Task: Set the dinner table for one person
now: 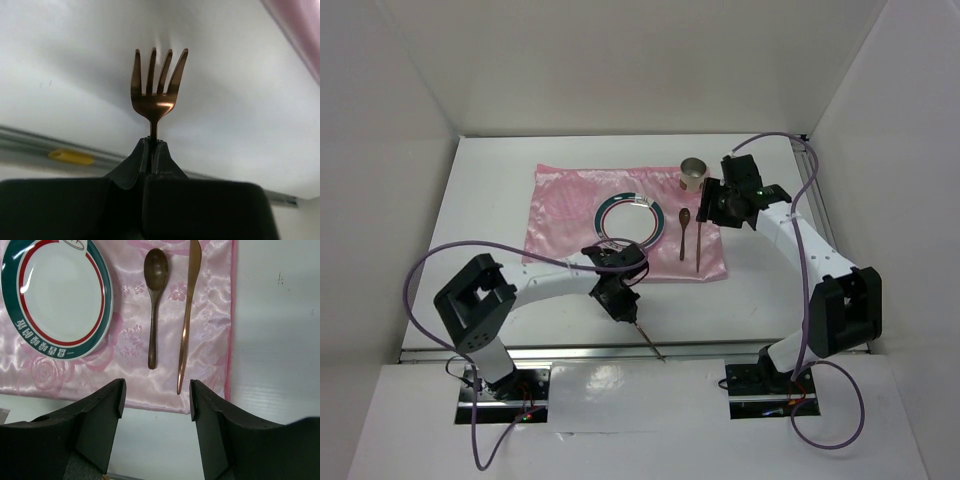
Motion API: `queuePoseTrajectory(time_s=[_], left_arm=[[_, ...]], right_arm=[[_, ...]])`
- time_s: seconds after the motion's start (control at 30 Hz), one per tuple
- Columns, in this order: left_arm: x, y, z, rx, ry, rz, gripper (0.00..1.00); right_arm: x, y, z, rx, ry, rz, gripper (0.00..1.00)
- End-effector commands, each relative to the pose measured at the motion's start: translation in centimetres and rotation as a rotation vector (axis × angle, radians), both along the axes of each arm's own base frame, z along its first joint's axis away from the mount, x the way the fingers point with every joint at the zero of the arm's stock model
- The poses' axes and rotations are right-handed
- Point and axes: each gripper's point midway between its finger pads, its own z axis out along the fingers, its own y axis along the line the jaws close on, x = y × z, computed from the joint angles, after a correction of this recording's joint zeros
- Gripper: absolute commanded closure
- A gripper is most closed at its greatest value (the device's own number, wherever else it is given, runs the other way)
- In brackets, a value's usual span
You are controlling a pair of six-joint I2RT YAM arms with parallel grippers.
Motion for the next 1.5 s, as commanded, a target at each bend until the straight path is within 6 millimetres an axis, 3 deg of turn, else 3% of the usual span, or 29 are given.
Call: queuePoseTrajectory(time_s=[0.0, 0.13, 0.2, 0.33, 0.37, 0.43, 0.5, 0.53, 0.6, 0.63, 0.67, 0.7, 0.9, 1.1, 1.17, 1.33, 1.47], left_arm=[[-1.0, 0.7, 4.0, -0.006, -0.057, -0.023, 1.00], [-0.5, 2.9, 8.1, 0.061, -0.176, -0.116, 1.00], [1.7, 4.1, 10.5, 0.118, -0.285, -0.226, 1.00], [7.0, 10.9, 13.5, 0.319, -0.328, -0.325, 1.00], [7.9, 12.3, 15.1, 0.373, -0.338, -0.321, 1.00], [11.0, 15.9, 16.0, 0.512, -0.382, -0.377, 1.00], [13.5, 17.5, 17.1, 0.569, -0.422, -0.383, 1.00], [14.7, 18.0, 16.4, 0.600, -0.402, -0.497, 1.00], [17.6, 18.8, 16.3, 0.596, -0.399, -0.518, 1.00], [18.1, 19.8, 15.9, 0.643, -0.350, -0.538, 1.00], [19.0, 20.3, 13.9, 0.685, -0.276, -0.549, 1.00], [20.4, 20.7, 14.3, 0.711, -0.286, -0.533, 1.00], [24.3, 22.0, 10.4, 0.729, -0.217, -0.609, 1.00], [26.3, 22.0, 6.3, 0.646, -0.178, -0.636, 1.00], [27.0, 21.7, 6.0, 0.617, -0.202, -0.625, 1.00], [28.2, 20.4, 4.4, 0.565, -0.206, -0.648, 1.00], [28.2, 20.1, 3.6, 0.546, -0.196, -0.655, 1.00]], right_arm=[[-0.1, -0.3, 1.8, 0.014, -0.046, -0.001, 0.35], [0.1, -0.3, 2.2, 0.016, -0.054, -0.001, 0.35], [0.1, -0.1, 2.2, 0.023, -0.053, 0.005, 0.35], [-0.1, -0.4, 2.1, 0.027, -0.042, 0.002, 0.35], [-0.1, -0.4, 2.1, 0.027, -0.042, 0.002, 0.35], [-0.1, -0.7, 1.7, 0.025, -0.033, -0.007, 0.35], [-0.3, -0.8, 1.3, 0.022, -0.023, -0.008, 0.35], [-0.4, -1.2, 0.9, 0.025, -0.012, -0.025, 0.35], [-0.7, -1.3, 0.4, 0.022, 0.001, -0.025, 0.35], [-0.8, -1.7, 0.0, 0.019, 0.011, -0.036, 0.35], [-0.8, -1.7, 0.0, 0.019, 0.011, -0.036, 0.35], [-0.6, -2.2, -0.4, 0.009, 0.020, -0.051, 0.35], [-0.9, -4.8, -1.3, -0.099, 0.052, -0.136, 0.34], [-0.7, -7.3, -0.4, -0.149, 0.031, -0.223, 0.33], [-0.5, -7.4, 0.0, -0.153, 0.019, -0.229, 0.33], [-0.4, -7.6, -1.4, -0.174, 0.071, -0.240, 0.31], [0.1, -8.4, -0.3, -0.213, 0.040, -0.265, 0.31]])
